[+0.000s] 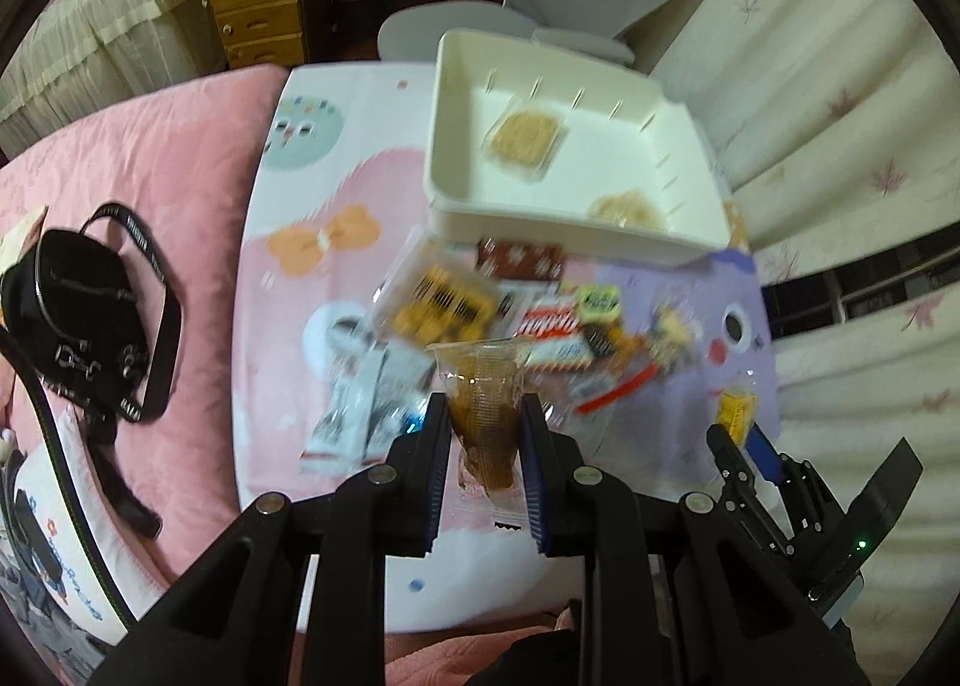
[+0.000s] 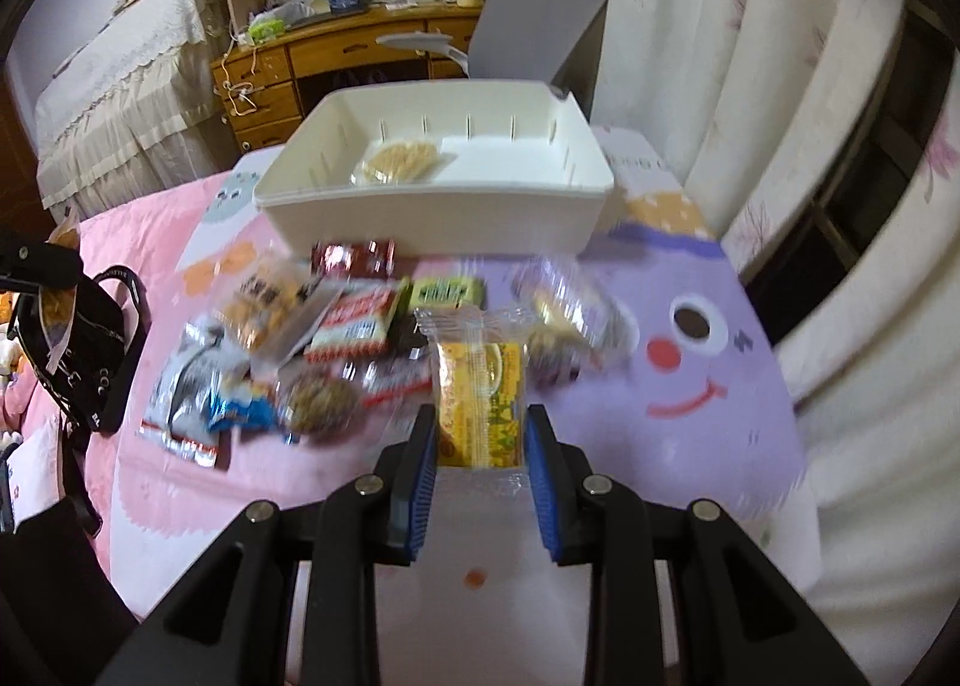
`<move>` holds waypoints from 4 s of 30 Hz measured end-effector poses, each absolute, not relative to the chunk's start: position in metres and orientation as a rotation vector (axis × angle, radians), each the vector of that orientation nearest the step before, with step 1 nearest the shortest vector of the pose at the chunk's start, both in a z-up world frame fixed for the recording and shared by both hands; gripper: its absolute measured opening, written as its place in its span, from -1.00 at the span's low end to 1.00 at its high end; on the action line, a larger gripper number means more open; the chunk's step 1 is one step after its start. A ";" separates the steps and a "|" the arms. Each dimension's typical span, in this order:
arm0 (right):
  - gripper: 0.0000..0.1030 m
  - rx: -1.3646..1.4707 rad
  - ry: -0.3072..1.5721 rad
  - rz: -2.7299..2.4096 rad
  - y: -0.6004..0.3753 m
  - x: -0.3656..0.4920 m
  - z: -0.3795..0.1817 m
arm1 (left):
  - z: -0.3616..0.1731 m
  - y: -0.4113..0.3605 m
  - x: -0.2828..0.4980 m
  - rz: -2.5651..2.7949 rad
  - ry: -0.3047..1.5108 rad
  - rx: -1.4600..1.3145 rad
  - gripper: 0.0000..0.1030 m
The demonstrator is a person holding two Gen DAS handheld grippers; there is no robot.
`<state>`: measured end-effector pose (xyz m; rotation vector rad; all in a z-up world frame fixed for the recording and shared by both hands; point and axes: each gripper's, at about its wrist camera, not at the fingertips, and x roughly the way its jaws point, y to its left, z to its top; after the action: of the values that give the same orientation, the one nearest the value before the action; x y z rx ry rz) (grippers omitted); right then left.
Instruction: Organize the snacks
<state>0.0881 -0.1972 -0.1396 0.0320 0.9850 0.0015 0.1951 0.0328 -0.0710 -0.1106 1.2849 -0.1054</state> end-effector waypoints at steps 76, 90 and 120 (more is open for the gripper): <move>-0.12 0.254 1.068 0.056 -0.252 0.114 -0.153 | -0.146 0.020 0.173 -0.023 1.331 0.038 0.44; -0.12 0.302 1.119 -0.024 -0.243 0.034 -0.173 | -0.162 0.020 0.114 -0.127 1.363 0.059 0.53; -0.12 0.220 1.268 0.154 -0.305 0.091 -0.214 | -0.223 -0.073 0.125 -0.086 1.342 0.081 0.63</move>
<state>0.0914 -0.3053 -0.2144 0.2204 1.2684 0.1537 0.1246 -0.0727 -0.2231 0.0809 1.3415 -0.0856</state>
